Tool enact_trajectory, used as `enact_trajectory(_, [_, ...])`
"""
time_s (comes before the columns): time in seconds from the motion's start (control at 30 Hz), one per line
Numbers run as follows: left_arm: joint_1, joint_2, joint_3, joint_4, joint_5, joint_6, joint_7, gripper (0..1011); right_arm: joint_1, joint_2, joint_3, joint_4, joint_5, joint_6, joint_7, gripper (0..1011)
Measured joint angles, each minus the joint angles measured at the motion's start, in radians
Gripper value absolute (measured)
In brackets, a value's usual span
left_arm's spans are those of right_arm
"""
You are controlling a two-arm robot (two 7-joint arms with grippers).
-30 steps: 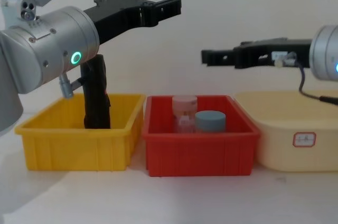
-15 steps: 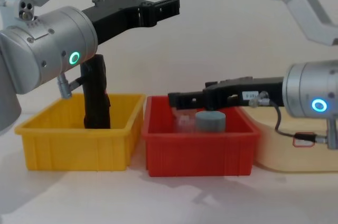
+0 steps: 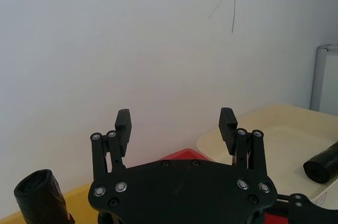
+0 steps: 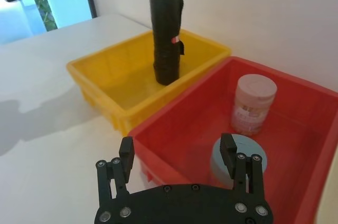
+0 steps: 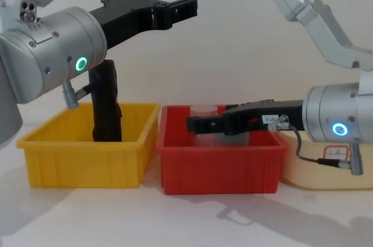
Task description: Pick up the garbage bag with the one hand and transfer it to the other hand.
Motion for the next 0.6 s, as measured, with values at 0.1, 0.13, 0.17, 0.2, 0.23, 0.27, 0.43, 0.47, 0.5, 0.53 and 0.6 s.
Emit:
enact_trajectory(0.1, [0.0,0.0,0.0,0.0,0.0,0.0,0.0,1001,0.013,-0.003,0.0,0.024,0.0,-0.007,-0.005,1000])
enact_trajectory(0.13, [0.0,0.0,0.0,0.0,0.0,0.0,0.0,1001,0.02,-0.004,0.0,0.036,0.0,-0.012,-0.008,1000])
enact_trajectory(0.17, [0.0,0.0,0.0,0.0,0.0,0.0,0.0,1001,0.028,-0.005,0.002,0.049,0.0,-0.015,-0.011,1000])
enact_trajectory(0.2, [0.0,0.0,0.0,-0.001,0.0,0.0,0.0,1001,0.028,-0.005,0.002,0.049,0.0,-0.015,-0.011,1000])
enact_trajectory(0.23, [0.0,0.0,0.0,-0.001,0.0,0.0,0.0,1001,0.035,-0.006,0.003,0.059,0.001,-0.019,-0.013,1000])
enact_trajectory(0.27, [0.0,0.0,0.0,-0.001,0.0,0.0,0.0,1001,0.038,-0.006,0.004,0.064,0.001,-0.021,-0.015,1000])
enact_trajectory(0.43, [0.001,0.0,0.0,-0.001,0.0,0.0,0.0,1001,0.061,-0.006,0.009,0.096,0.002,-0.033,-0.021,1000])
enact_trajectory(0.47, [0.001,0.0,0.0,-0.001,0.0,0.0,0.0,1001,0.064,-0.005,0.01,0.101,0.002,-0.035,-0.022,1000])
enact_trajectory(0.5, [0.001,0.0,0.0,-0.001,0.0,0.0,0.0,1001,0.069,-0.005,0.011,0.109,0.002,-0.038,-0.023,1000])
enact_trajectory(0.53, [0.001,0.0,0.0,-0.001,0.0,0.0,0.0,1001,0.072,-0.004,0.011,0.113,0.003,-0.039,-0.024,1000])
enact_trajectory(0.6, [0.0,0.0,0.0,-0.001,0.0,0.0,0.0,1001,0.077,-0.003,0.011,0.121,0.003,-0.04,-0.025,1000])
